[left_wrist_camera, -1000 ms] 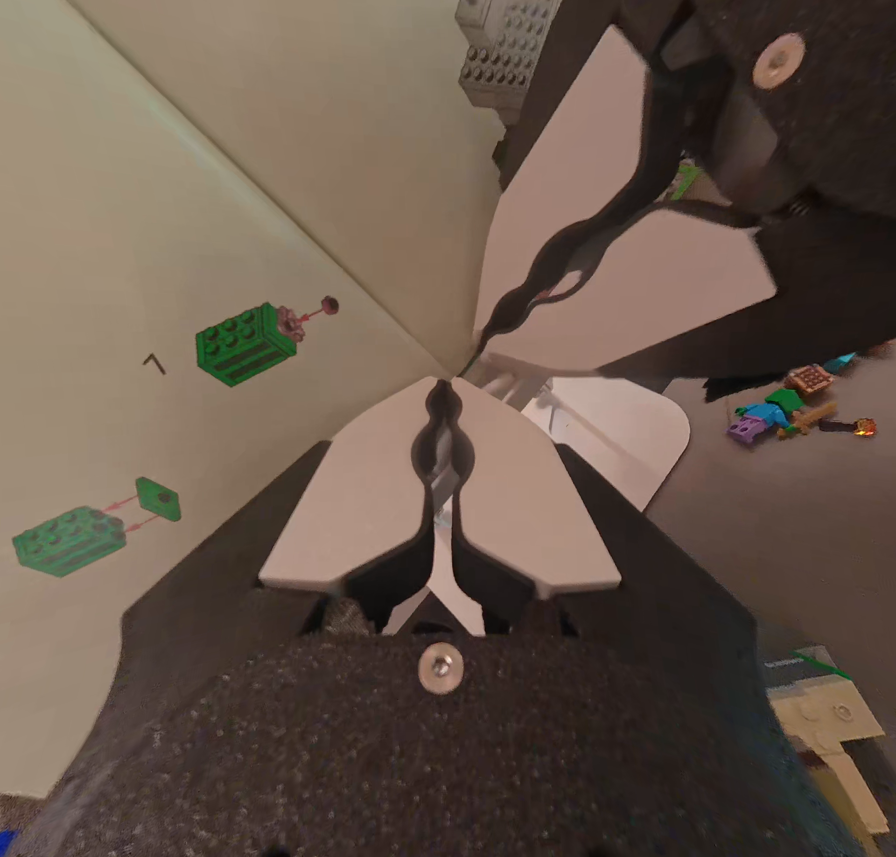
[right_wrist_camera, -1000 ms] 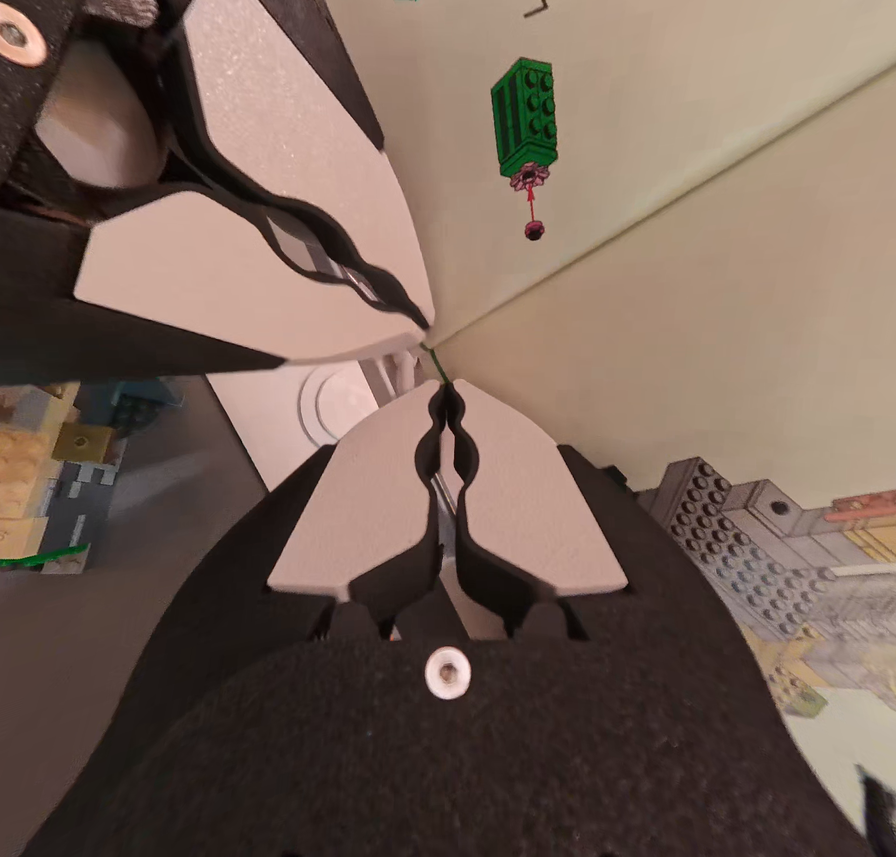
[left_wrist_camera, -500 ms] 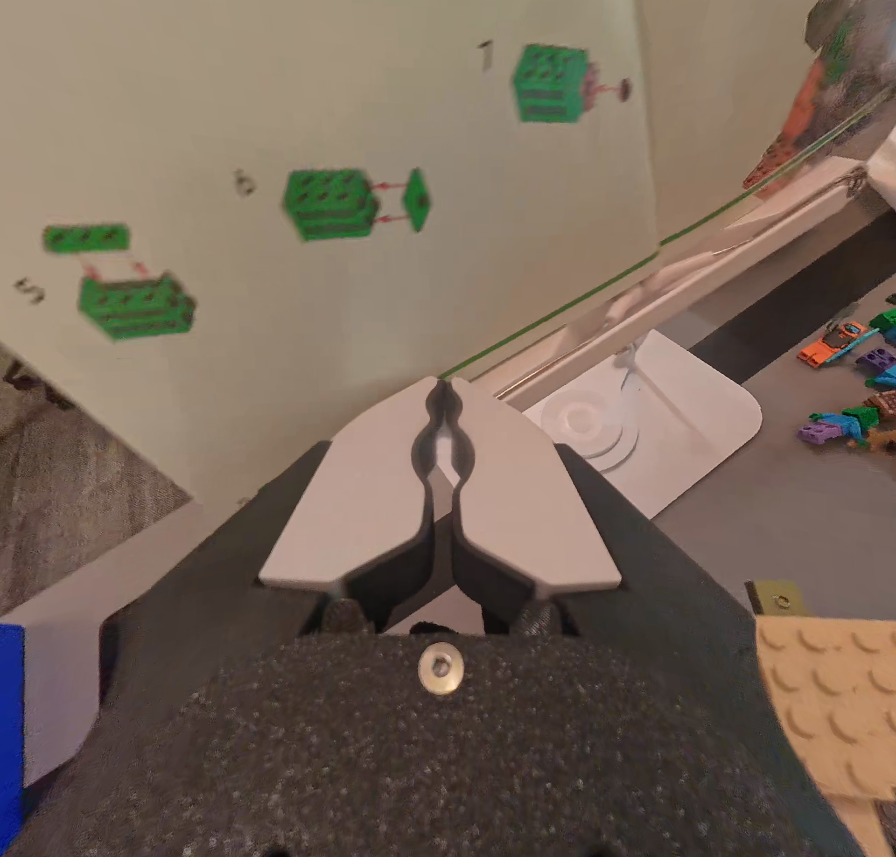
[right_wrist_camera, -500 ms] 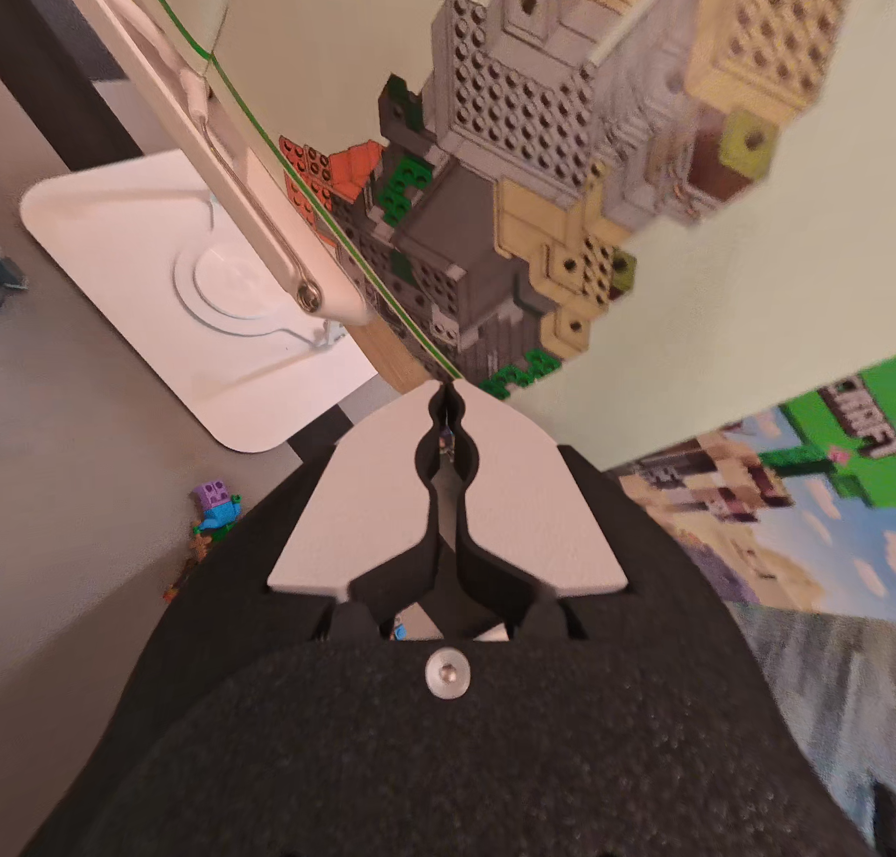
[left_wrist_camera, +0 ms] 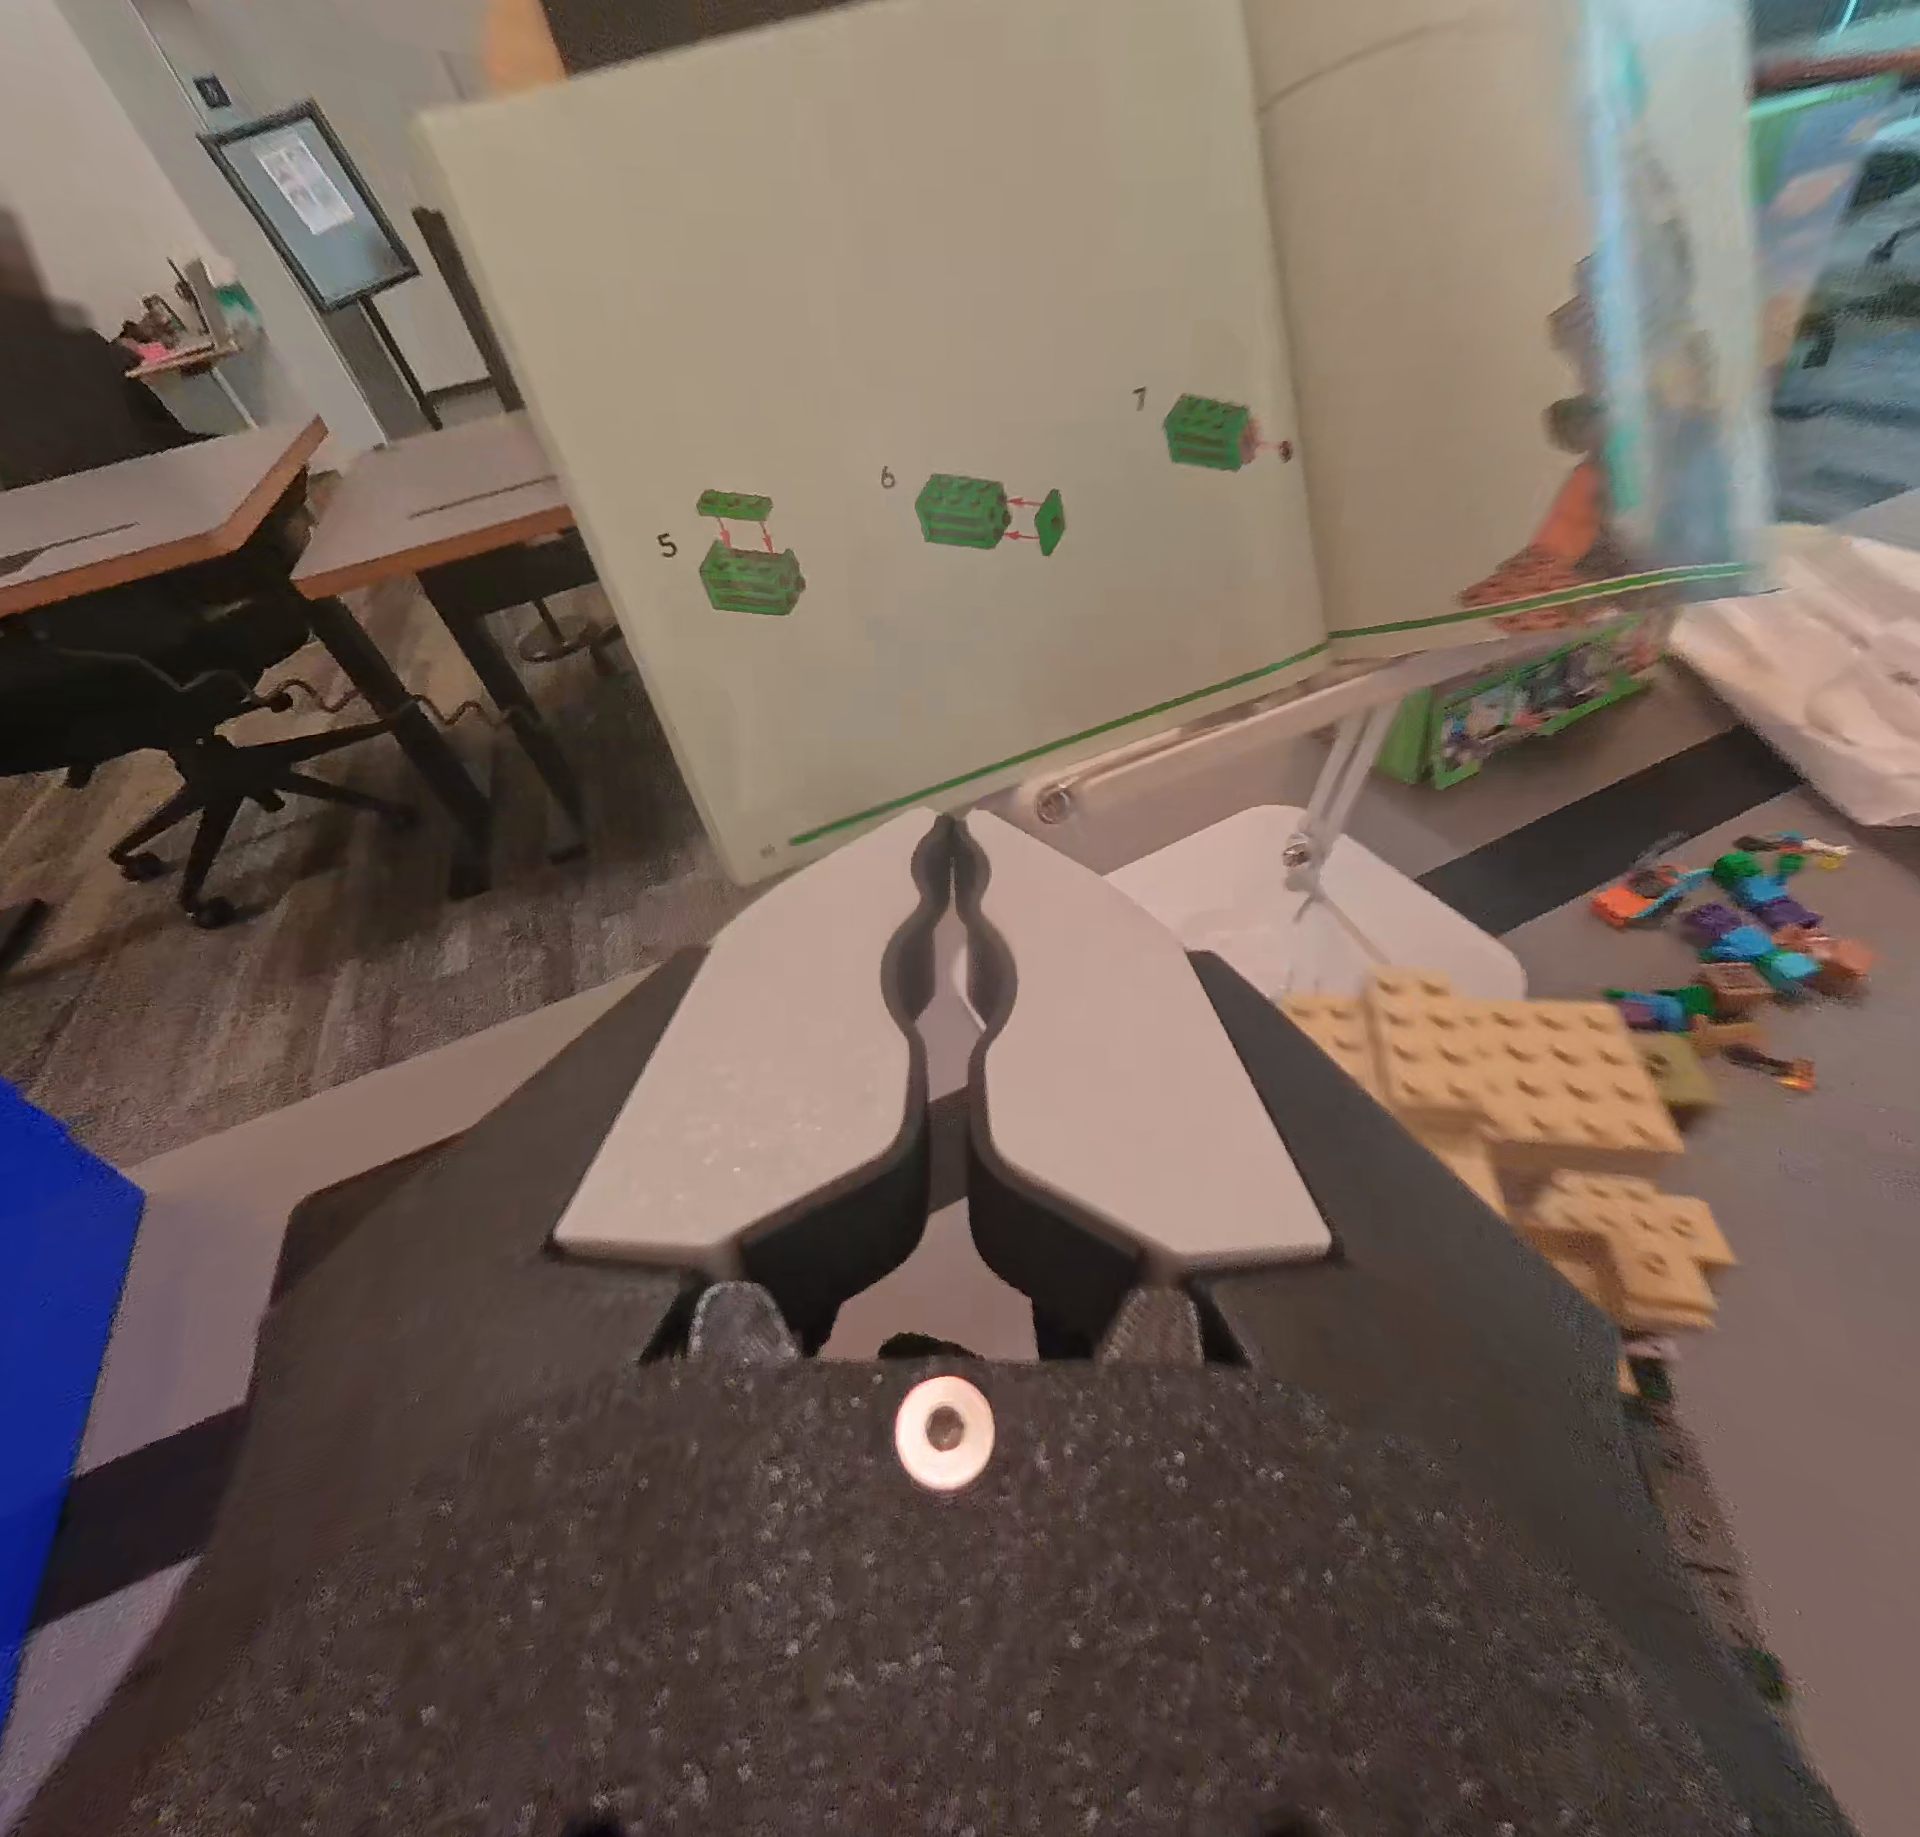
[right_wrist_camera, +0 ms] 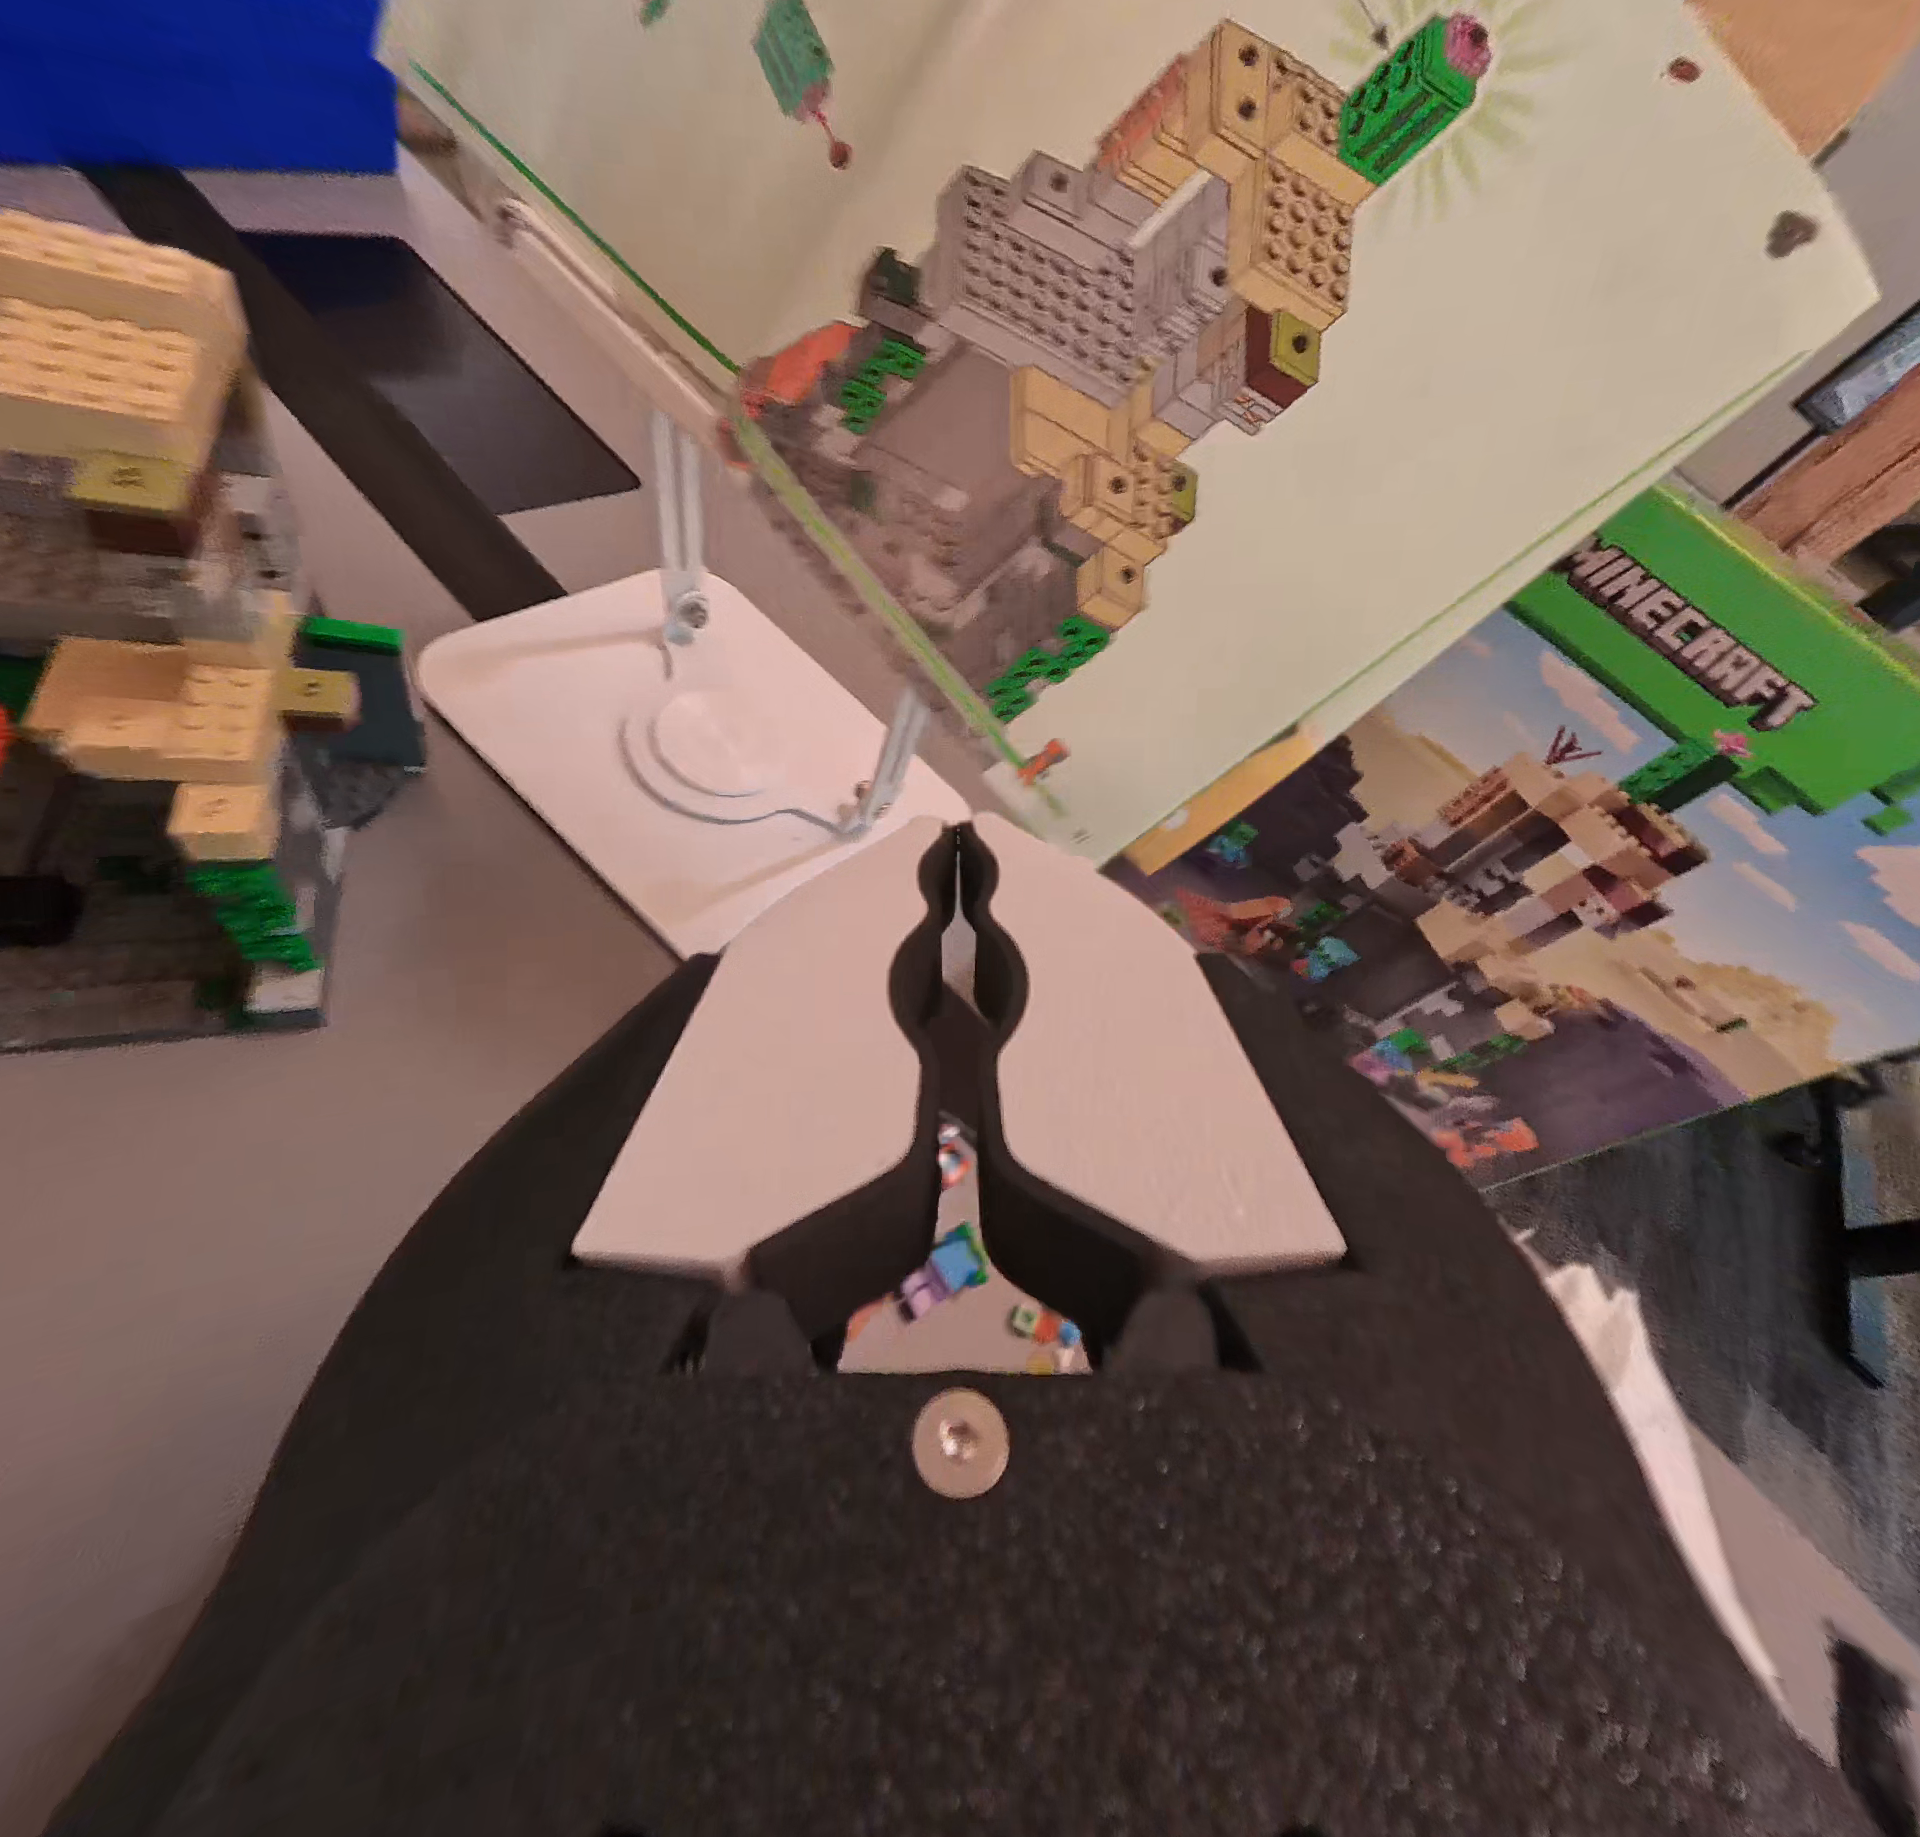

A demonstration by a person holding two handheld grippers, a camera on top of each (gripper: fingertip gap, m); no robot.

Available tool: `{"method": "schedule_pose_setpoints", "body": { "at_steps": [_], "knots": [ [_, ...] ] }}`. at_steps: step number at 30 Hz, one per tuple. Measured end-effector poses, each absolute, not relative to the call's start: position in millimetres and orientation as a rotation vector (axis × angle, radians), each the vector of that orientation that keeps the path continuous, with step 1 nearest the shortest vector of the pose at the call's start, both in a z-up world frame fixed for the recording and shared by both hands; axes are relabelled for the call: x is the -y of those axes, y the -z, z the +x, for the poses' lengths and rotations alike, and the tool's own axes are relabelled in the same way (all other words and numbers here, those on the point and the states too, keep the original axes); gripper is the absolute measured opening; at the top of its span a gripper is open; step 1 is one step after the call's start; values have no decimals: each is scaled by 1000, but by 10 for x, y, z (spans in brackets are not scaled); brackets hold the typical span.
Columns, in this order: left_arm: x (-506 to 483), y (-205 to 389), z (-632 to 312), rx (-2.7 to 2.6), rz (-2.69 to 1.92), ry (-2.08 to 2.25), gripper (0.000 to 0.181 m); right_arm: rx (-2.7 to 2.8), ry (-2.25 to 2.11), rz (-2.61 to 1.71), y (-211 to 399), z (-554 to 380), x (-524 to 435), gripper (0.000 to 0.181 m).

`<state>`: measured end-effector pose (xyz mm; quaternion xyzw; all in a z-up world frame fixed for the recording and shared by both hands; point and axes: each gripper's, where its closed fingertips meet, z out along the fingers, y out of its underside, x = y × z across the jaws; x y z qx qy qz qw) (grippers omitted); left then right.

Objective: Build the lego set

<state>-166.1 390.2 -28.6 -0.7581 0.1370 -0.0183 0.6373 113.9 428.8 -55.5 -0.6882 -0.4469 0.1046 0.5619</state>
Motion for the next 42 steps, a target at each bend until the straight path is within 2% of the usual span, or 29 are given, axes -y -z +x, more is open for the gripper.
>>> {"method": "schedule_pose_setpoints", "body": {
  "at_steps": [5,12,18,25,29,34,36,42],
  "knots": [
    [-3280,356,-1470,-320,-1671,159,0,1012,-370,-1590,711,1170,-3697,1],
    [-2551,928,-935,-455,-1726,307,0,1122,-663,-1618,1183,938,-2804,2],
    [-1995,1655,-301,-875,-1858,437,10,1258,-757,-1593,1502,768,-2280,2],
    [-1561,2344,-205,-1378,-2004,401,21,1331,-814,-1619,1779,818,-2115,5],
    [-1465,2504,-239,-1519,-2056,434,22,1309,-874,-1629,1796,897,-2137,5],
    [-1391,2529,-252,-1626,-2098,526,14,1310,-903,-1655,1874,977,-2138,5],
    [-1410,2530,-237,-1625,-2113,551,8,1316,-899,-1666,1920,1002,-2136,5],
    [-1455,2522,-177,-1569,-2145,542,7,1515,-947,-1651,2107,1019,-1850,0]
  ]
}}
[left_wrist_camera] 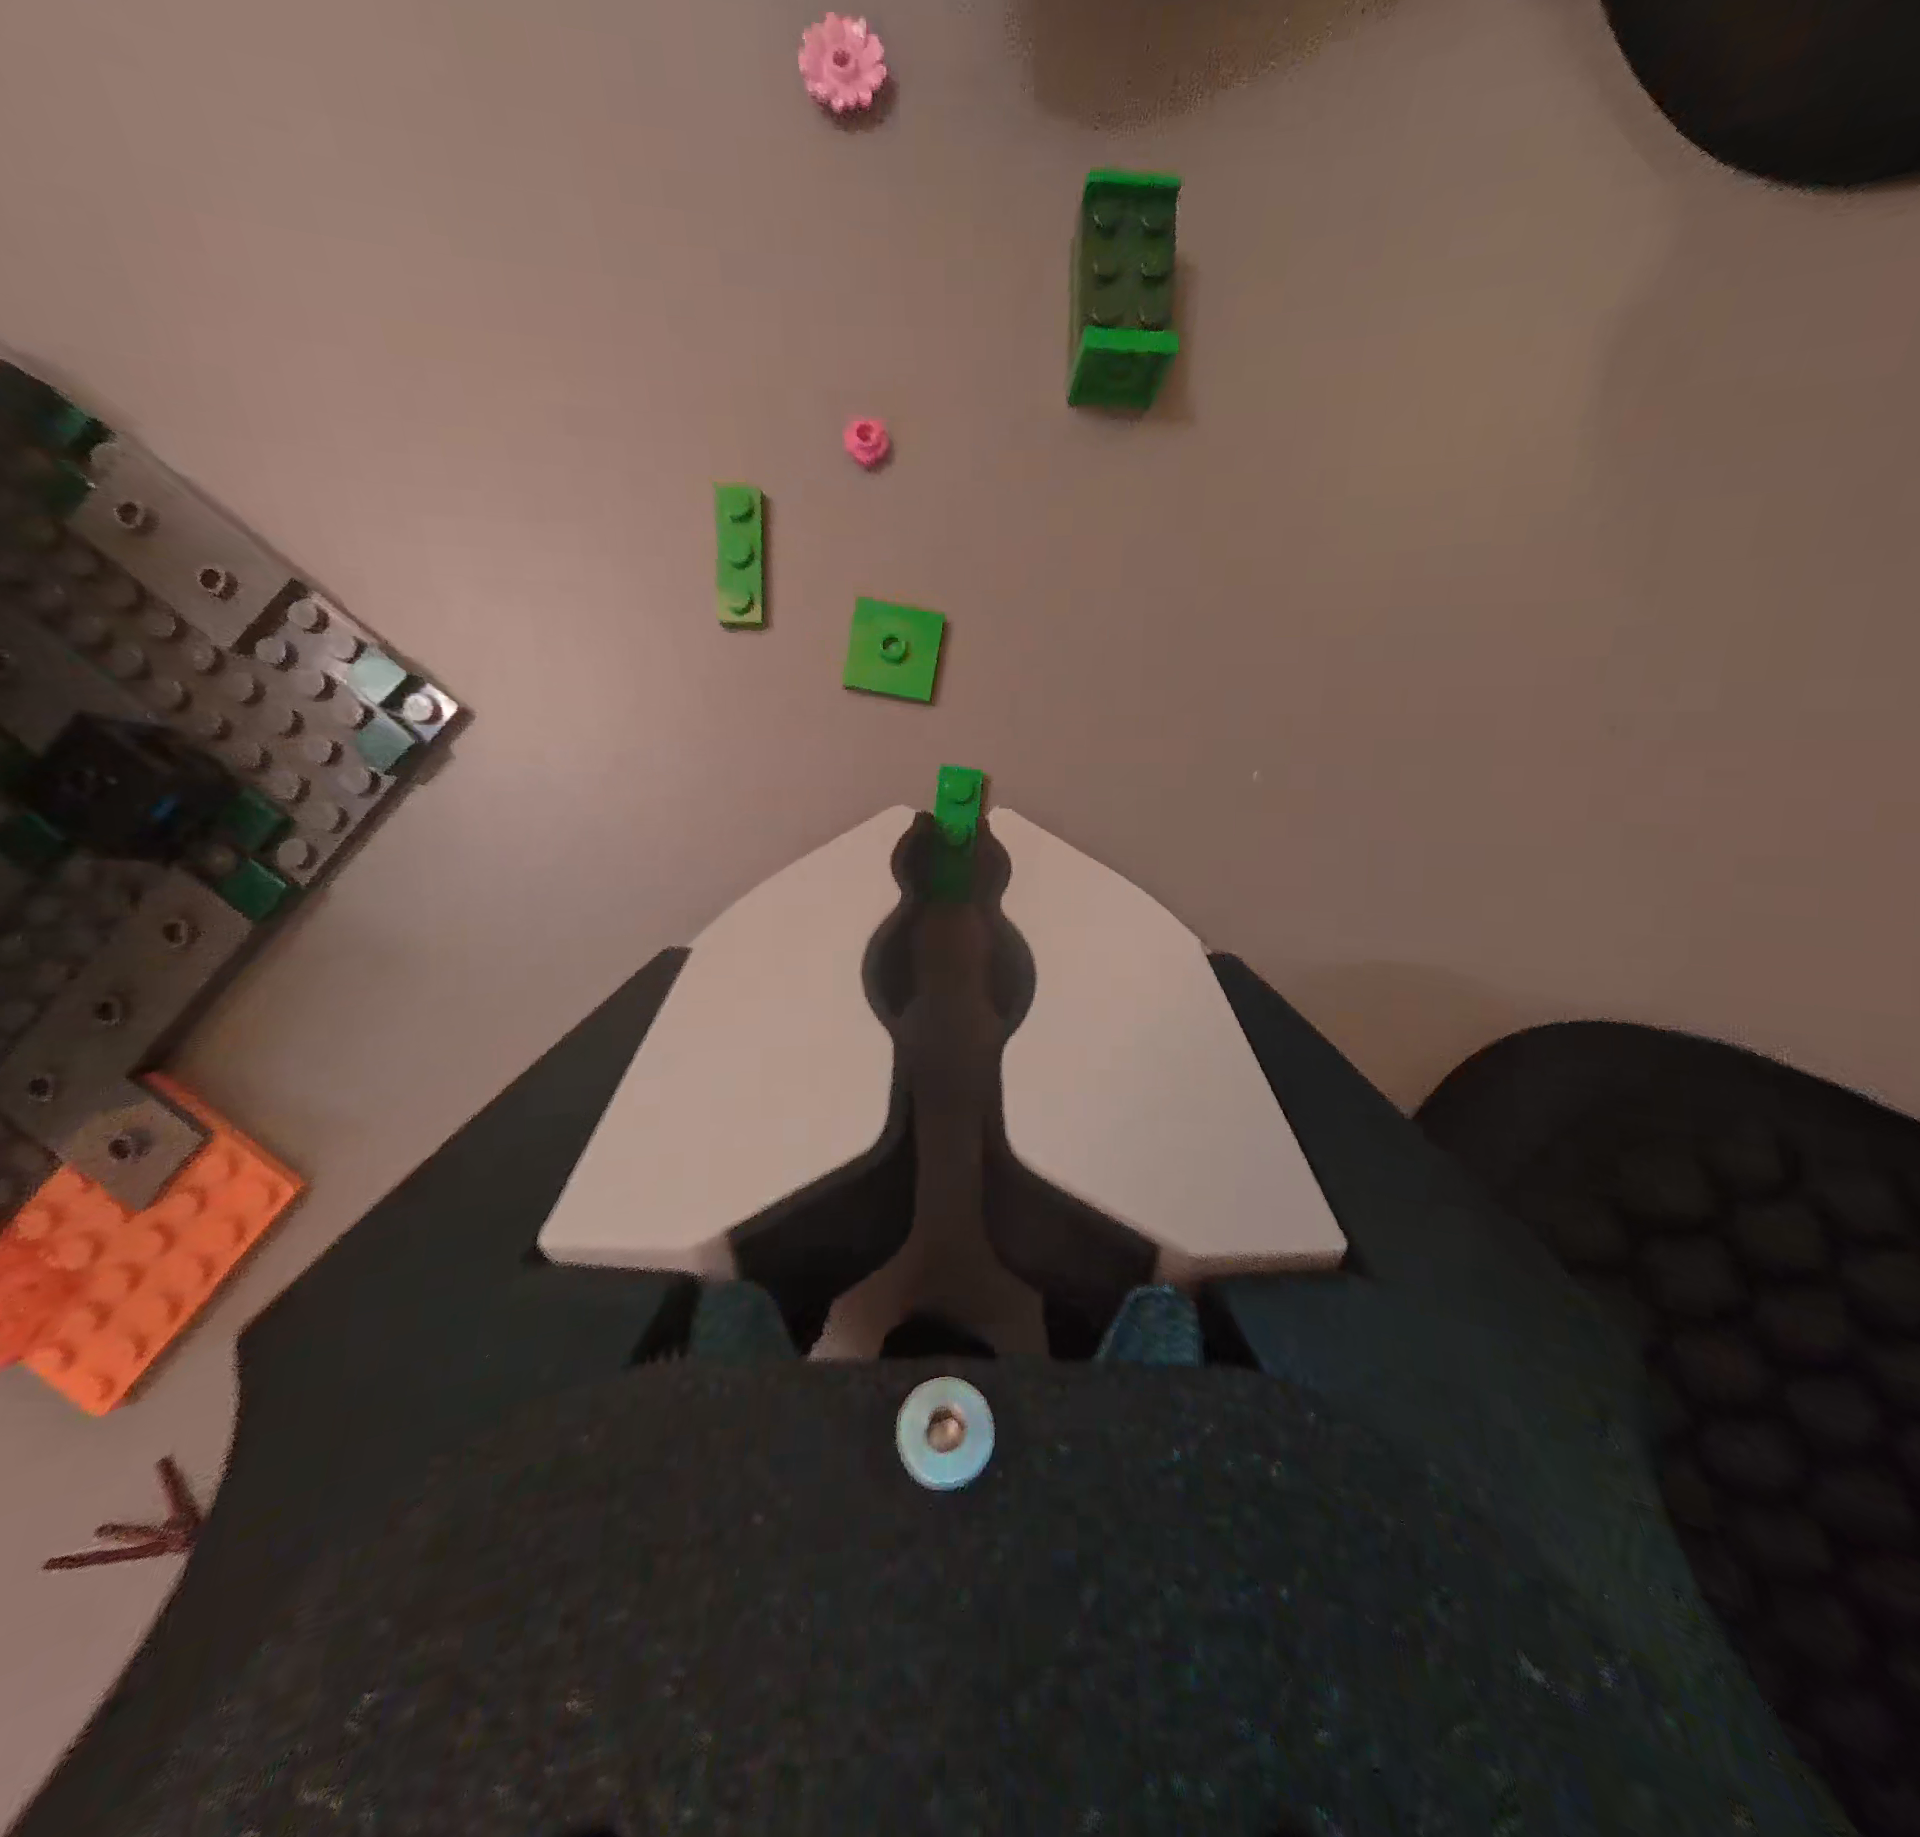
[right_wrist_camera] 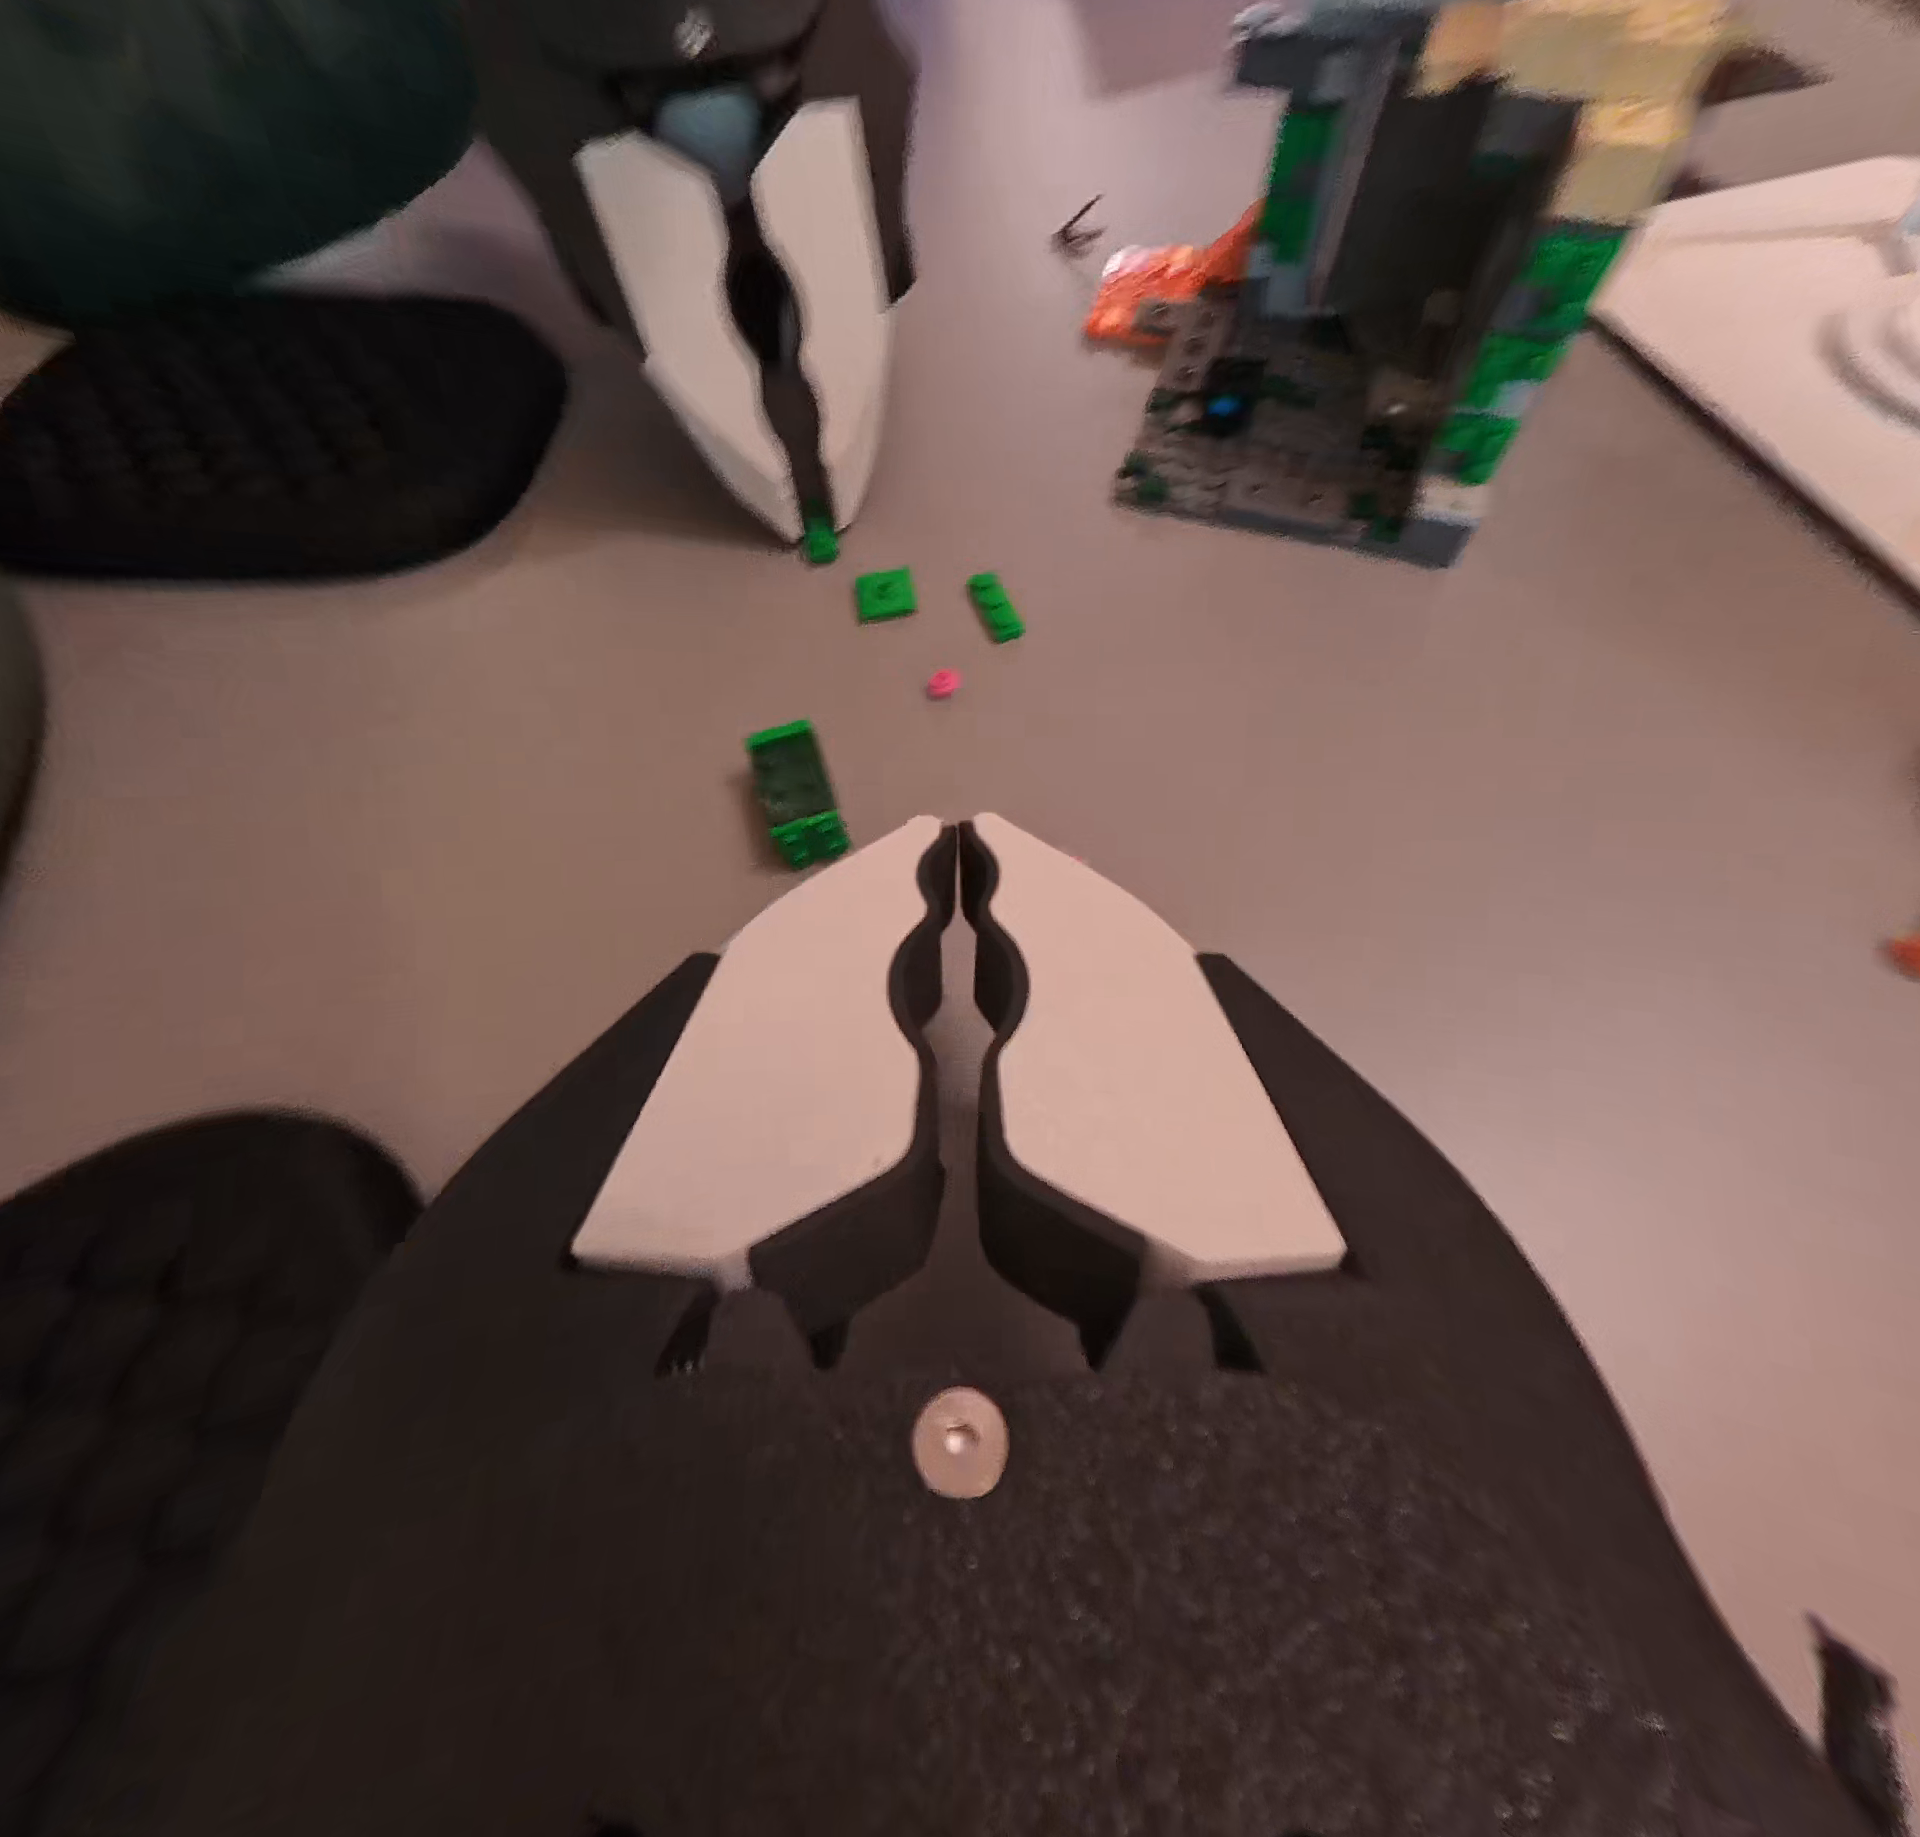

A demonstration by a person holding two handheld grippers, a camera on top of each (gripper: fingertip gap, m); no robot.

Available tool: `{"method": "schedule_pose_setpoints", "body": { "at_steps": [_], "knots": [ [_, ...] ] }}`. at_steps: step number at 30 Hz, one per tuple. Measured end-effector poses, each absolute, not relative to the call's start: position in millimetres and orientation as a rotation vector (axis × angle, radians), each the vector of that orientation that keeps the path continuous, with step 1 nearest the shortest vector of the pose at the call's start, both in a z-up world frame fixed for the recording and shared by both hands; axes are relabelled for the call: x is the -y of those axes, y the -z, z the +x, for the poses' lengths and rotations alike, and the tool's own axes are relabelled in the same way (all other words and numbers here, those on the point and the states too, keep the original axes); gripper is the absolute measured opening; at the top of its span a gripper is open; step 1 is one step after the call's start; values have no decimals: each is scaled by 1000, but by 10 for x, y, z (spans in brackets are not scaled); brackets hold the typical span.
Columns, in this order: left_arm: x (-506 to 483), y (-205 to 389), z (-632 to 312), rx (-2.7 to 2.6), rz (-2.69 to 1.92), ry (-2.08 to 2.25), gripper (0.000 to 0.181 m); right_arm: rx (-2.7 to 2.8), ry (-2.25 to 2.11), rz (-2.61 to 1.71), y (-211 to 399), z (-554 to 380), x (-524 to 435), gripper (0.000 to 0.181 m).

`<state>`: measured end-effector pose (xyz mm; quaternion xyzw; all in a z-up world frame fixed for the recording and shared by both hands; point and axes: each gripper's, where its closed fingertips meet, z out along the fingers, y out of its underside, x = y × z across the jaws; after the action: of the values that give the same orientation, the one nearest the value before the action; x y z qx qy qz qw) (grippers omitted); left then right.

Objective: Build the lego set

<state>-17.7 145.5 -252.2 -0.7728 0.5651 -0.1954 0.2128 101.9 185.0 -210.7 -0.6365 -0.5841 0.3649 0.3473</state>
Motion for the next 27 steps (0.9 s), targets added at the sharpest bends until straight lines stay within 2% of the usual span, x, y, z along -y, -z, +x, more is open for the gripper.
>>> {"method": "schedule_pose_setpoints", "body": {
  "at_steps": [6,27],
  "knots": [
    [-1442,2360,27,-1496,-2100,551,7,1761,-838,-1620,2385,976,-1556,4],
    [-1459,2136,359,-1388,-2003,621,7,1705,-837,-1568,2294,812,-1524,2]
  ]
}}
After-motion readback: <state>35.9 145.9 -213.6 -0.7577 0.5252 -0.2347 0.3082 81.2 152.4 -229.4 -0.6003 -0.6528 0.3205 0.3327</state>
